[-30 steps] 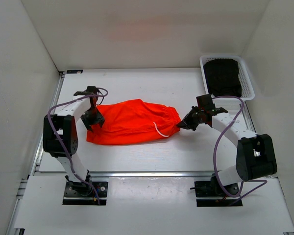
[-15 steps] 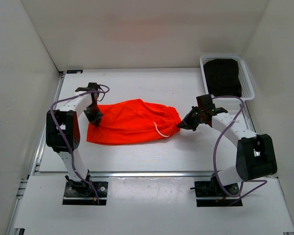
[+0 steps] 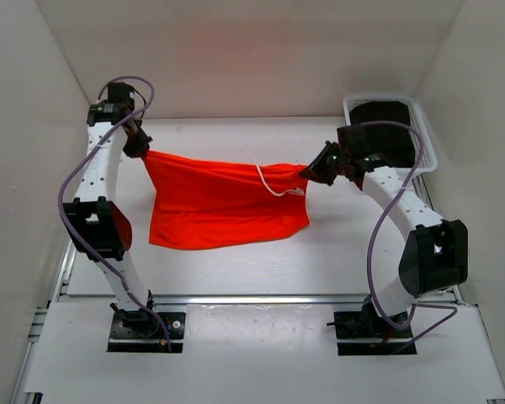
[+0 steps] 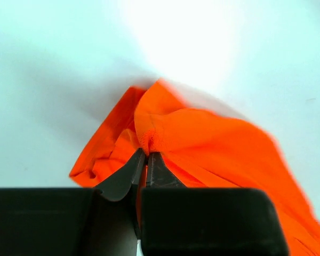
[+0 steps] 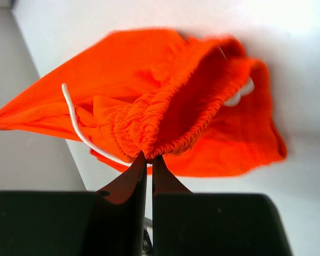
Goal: Fold and stack the shorts
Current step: Fold the shorts
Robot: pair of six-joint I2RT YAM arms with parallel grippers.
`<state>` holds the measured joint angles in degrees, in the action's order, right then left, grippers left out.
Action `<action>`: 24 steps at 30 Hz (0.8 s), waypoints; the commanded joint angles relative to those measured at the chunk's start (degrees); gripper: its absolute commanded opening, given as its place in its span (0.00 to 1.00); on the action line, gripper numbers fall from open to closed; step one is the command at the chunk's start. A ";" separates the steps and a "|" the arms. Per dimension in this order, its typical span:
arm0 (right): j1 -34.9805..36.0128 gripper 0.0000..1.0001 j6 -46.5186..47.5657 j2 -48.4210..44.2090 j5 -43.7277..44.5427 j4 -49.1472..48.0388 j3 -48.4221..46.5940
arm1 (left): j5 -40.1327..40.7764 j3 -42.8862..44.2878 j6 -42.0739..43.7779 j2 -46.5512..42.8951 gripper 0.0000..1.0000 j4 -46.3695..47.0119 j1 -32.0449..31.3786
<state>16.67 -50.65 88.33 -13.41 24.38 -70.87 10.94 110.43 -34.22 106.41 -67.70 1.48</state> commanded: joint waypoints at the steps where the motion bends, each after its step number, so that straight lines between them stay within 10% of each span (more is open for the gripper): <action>1: 0.03 0.00 4.41 -0.09 1.37 -2.50 -5.50 | -2.67 7.68 1.61 -0.33 0.11 -3.67 1.86; 5: 1.18 0.00 6.96 -1.49 1.90 -3.02 -4.37 | -6.45 5.33 2.31 -3.65 0.11 -3.67 3.45; 16: 6.36 0.01 6.98 -9.05 3.21 -6.71 24.80 | -8.92 -39.73 0.91 -20.89 0.13 7.67 3.97; 18: 6.36 0.48 6.97 -10.54 3.21 -6.72 26.66 | -11.28 -42.22 0.38 -20.89 0.30 7.67 4.50; 24: 6.36 0.59 8.46 -13.45 8.22 -1.28 21.66 | -11.30 -40.21 0.99 -21.51 0.78 7.67 4.50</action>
<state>23.00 -43.94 77.34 -8.69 22.20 -44.66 0.23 67.48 -33.39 88.38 -62.28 5.58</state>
